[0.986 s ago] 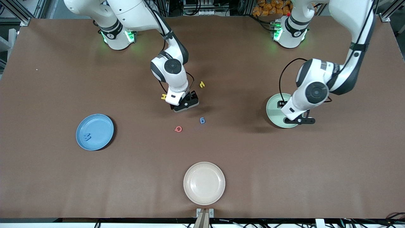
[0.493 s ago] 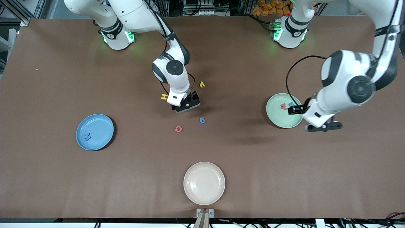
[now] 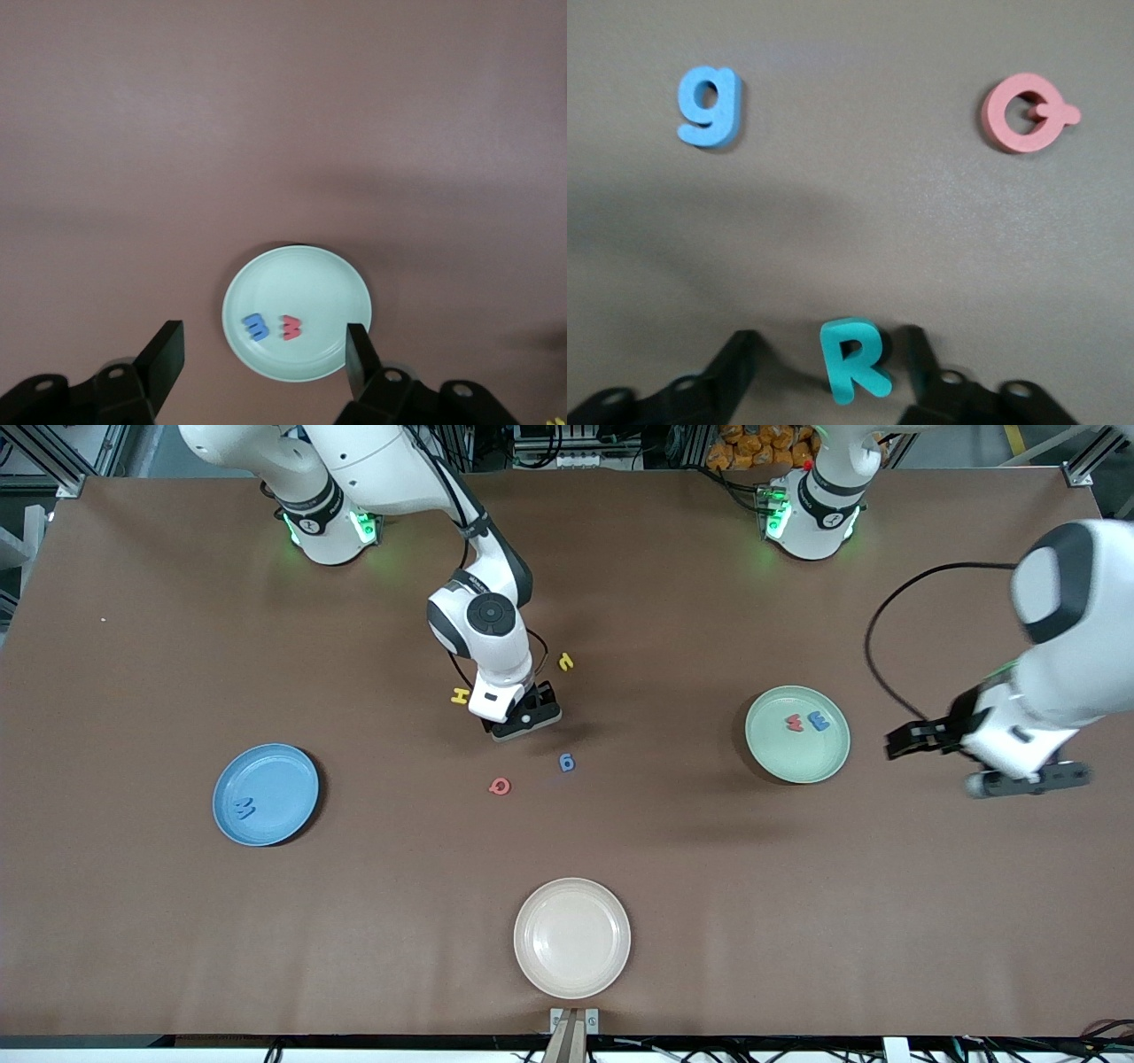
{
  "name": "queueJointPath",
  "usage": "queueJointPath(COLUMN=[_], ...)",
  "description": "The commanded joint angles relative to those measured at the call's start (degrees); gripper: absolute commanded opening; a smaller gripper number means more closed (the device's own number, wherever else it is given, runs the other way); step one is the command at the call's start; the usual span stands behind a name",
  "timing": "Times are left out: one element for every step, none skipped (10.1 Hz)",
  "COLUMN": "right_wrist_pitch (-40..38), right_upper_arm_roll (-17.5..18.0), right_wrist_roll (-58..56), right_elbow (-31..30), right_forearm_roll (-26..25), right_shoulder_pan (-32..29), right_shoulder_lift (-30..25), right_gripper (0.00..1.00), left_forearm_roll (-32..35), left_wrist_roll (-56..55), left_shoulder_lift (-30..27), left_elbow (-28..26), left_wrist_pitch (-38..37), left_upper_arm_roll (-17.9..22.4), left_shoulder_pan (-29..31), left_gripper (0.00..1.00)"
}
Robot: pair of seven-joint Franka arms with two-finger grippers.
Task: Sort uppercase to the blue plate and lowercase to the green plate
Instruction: 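Grasp the teal R with the right gripper while the left gripper withdraws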
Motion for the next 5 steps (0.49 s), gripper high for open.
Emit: queueJointPath(right_wrist_pitch=[-0.8, -0.8, -0.8, -0.8, -1.0], right_upper_arm_roll=[-0.3, -0.3, -0.3, -0.3, -0.3], right_wrist_roll=[0.9, 0.5, 0.3, 0.1, 0.0], right_elbow=[-0.2, -0.2, -0.3, -0.2, -0.3], right_forearm_roll=[-0.9, -0.9, -0.9, -0.9, -0.9], right_shoulder_pan=[0.3, 0.1, -0.3, -0.8, -1.5], right_shoulder_lift=[-1.0, -1.5, -2.1, -2.6, -3.6], right_gripper=[0.00, 0.00, 0.00, 0.00, 0.00], left_forearm_roll=[-1.3, -1.4, -1.4, -1.3, -1.2], left_wrist_roll=[1.1, 0.4, 0.0, -1.7, -5.1], left_shoulder_lift=[-0.3, -0.3, -0.4, -0.2, 0.3], left_elbow=[4.3, 5.2, 5.9, 6.1, 6.0], left_wrist_pitch=[-4.8, -5.4, -5.7, -5.7, -5.6], left_upper_arm_roll=[0.7, 0.2, -0.6, -2.7, -4.8], left_shoulder_pan=[-0.3, -0.4, -0.5, -0.5, -0.7], left_gripper=[0.82, 0.82, 0.82, 0.82, 0.85])
